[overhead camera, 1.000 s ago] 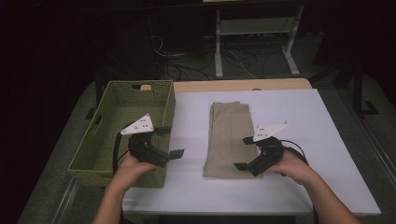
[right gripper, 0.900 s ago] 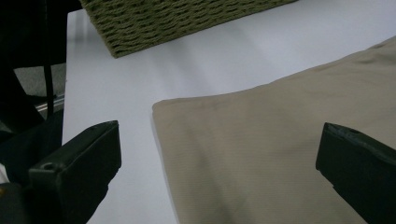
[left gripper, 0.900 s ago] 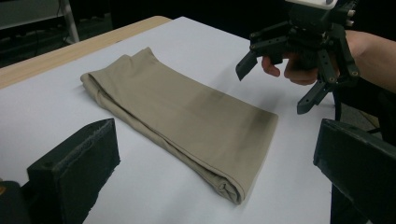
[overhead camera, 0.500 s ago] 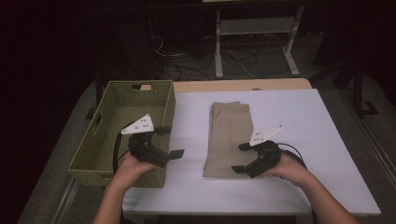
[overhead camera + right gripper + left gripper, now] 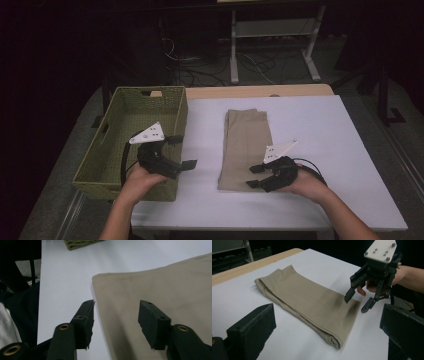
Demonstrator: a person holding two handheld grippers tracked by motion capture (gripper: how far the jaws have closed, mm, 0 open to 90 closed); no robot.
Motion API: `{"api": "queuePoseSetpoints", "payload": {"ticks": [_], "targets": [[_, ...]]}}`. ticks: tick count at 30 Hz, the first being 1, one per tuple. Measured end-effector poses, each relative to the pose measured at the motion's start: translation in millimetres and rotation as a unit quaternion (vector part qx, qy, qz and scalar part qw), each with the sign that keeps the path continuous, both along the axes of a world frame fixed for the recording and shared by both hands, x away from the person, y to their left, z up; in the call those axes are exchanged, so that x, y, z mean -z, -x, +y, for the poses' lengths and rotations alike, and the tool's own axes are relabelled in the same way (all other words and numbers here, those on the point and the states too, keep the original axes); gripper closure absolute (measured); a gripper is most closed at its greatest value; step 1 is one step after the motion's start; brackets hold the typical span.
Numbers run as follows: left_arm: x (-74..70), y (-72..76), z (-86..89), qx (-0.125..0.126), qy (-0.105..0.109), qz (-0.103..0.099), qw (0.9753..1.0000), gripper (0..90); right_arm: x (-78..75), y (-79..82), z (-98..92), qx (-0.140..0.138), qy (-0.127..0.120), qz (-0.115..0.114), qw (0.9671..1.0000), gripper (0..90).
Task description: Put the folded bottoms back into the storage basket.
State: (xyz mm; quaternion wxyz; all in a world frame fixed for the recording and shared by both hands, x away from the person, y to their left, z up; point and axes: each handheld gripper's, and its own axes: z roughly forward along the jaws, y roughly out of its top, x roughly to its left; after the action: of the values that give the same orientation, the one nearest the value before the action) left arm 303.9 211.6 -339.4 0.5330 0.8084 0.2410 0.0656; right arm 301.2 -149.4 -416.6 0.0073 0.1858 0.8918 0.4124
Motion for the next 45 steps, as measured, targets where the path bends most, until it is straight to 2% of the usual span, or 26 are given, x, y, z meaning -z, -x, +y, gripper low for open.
{"api": "queuePoseSetpoints", "payload": {"ticks": [9, 23, 26, 30, 37, 38, 40, 41, 43, 45], "targets": [[0.0, -0.2, 0.2, 0.0, 0.0, 0.0, 1.0, 0.5, 9.1, 1.4, 6.1, -0.011, 0.021, 0.006, 0.9997, 54.3], [0.1, -0.3, 0.3, 0.001, 0.001, 0.0, 1.0, 0.5, 20.8, -1.0, 13.1, -0.016, 0.045, 0.001, 0.9989, 54.5], [0.1, -0.4, 0.4, 0.0, 0.002, 0.001, 1.0, 0.5, 24.6, -1.2, 15.1, -0.018, 0.057, -0.005, 0.9982, 53.2], [0.1, -0.5, 0.4, 0.0, 0.002, 0.002, 1.0, 0.5, 26.7, -0.9, 16.7, -0.019, 0.06, -0.01, 0.998, 52.6], [0.1, -0.5, 0.4, -0.001, 0.001, 0.003, 1.0, 0.5, 29.0, 6.4, 20.5, -0.031, 0.085, -0.054, 0.9945, 51.8], [0.1, -0.5, 0.4, -0.001, 0.001, 0.003, 1.0, 0.5, 29.0, 6.4, 20.5, -0.031, 0.085, -0.054, 0.9945, 51.8], [0.1, -0.4, 0.3, -0.001, 0.001, 0.002, 1.0, 0.5, 29.6, 9.3, 21.6, -0.032, 0.092, -0.069, 0.9928, 53.7], [0.2, -0.4, 0.3, -0.001, 0.001, 0.002, 1.0, 0.5, 29.6, 9.3, 21.6, -0.032, 0.092, -0.069, 0.9928, 53.7], [0.1, -0.5, 0.3, -0.001, 0.001, 0.003, 1.0, 0.5, 29.8, 10.5, 22.1, -0.034, 0.101, -0.087, 0.9905, 57.9], [0.1, -0.5, 0.2, -0.001, 0.001, 0.003, 1.0, 0.5, 29.9, 10.7, 22.0, -0.035, 0.104, -0.095, 0.9895, 60.9]]}}
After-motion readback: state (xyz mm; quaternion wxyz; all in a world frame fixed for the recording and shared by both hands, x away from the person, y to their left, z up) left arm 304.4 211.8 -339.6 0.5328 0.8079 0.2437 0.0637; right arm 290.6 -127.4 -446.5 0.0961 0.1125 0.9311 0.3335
